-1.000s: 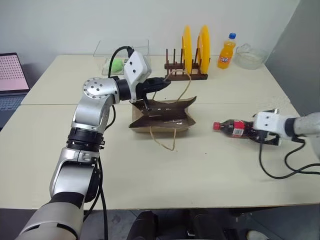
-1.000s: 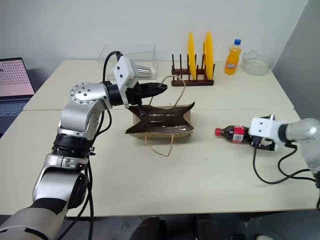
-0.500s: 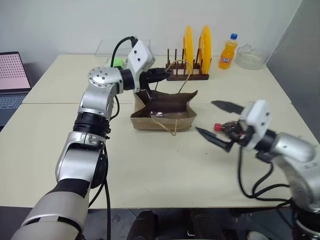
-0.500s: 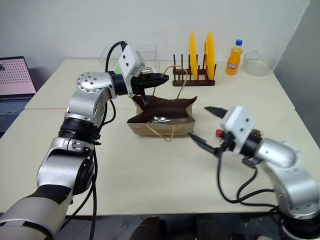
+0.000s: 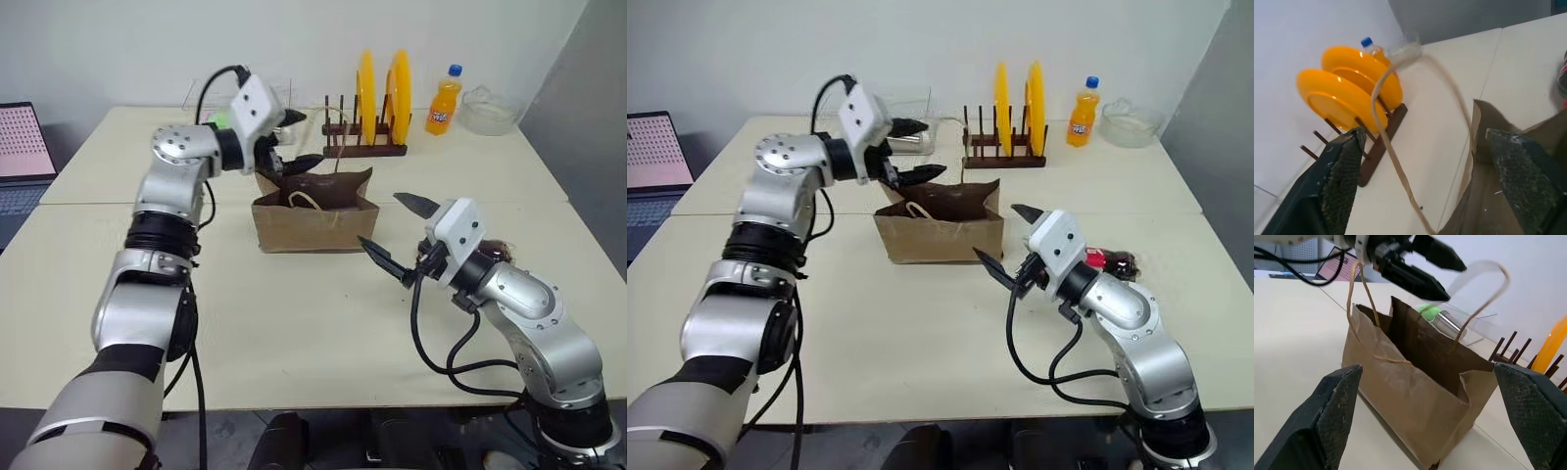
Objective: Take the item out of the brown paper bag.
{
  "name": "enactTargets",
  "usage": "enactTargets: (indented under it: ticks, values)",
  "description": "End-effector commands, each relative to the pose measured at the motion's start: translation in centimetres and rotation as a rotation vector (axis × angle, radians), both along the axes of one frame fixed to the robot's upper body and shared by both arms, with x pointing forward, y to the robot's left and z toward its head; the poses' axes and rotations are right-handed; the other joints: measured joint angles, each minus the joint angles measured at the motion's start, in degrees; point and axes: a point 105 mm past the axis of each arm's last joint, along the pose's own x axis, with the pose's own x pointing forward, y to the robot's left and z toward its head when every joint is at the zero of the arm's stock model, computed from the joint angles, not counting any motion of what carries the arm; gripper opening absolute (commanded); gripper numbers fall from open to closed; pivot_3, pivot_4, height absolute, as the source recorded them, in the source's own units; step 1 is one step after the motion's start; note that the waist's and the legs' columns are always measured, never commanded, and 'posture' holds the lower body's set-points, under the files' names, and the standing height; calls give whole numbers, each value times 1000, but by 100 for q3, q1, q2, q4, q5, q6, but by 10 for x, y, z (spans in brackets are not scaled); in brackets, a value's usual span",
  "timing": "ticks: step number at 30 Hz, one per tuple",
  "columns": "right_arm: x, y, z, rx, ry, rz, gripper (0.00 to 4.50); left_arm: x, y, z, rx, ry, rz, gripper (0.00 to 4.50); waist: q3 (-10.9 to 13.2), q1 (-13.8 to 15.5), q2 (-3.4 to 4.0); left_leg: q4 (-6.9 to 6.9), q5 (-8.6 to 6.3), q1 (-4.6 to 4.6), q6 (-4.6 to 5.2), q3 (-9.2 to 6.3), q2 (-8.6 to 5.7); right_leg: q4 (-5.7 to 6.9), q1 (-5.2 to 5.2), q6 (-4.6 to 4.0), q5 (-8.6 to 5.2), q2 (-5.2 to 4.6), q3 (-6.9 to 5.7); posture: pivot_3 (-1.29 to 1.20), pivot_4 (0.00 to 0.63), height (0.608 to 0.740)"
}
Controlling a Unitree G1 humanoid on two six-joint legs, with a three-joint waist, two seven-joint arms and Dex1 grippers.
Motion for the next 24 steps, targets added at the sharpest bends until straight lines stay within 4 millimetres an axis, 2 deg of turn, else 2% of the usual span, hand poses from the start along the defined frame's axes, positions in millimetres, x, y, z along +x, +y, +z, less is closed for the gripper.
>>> enactTargets:
  ticks: [1, 4, 6, 10, 13, 19, 24]
  values:
    - [-4, -5, 9, -4, -51, 18, 4500, -23, 14, 24, -55, -48, -12, 4019, 0, -17, 0, 0, 0, 0, 0, 0, 0, 0, 0, 0, 0, 0, 0, 0, 150, 740]
    - [-2, -11, 11, 12, -48, 8, 4500, -38, 35, 24, -107, -21, 72, 4019, 0, -47, 0, 0, 0, 1, 0, -5, 0, 1, 1, 0, 0, -1, -1, 0, 150, 740]
    - [0, -16, 12, 33, -51, -14, 4500, -44, 55, 18, -207, 31, 194, 4019, 0, -59, 0, 0, 0, 3, 0, -6, 0, 1, 2, 0, 0, -1, 1, 0, 150, 740]
    - [4, -31, 17, 99, -102, -121, 4500, -63, 88, -16, -315, 58, 457, 4019, -1, -65, 2, -2, 0, 11, 0, -10, 3, 3, 6, 0, 0, -1, 0, 0, 150, 740]
    - [3, -42, 12, 133, -126, -191, 4500, -82, 101, -44, -361, 61, 619, 4019, -2, -37, 0, -2, 0, 11, -2, -11, 3, 3, 8, 0, 0, -2, 2, 0, 150, 740]
    - [0, -53, -12, 229, -78, -261, 4500, -123, 100, -107, -316, 65, 762, 4019, -10, 72, 0, -5, -1, 21, -3, -4, 2, -9, 18, -1, 0, -5, 9, 0, 150, 740]
    - [5, -55, -21, 252, -57, -277, 4500, -133, 89, -125, -348, 77, 759, 4019, -11, 98, -2, -4, -1, 25, -2, -8, 2, -11, 24, -2, -1, -3, 2, 0, 150, 740]
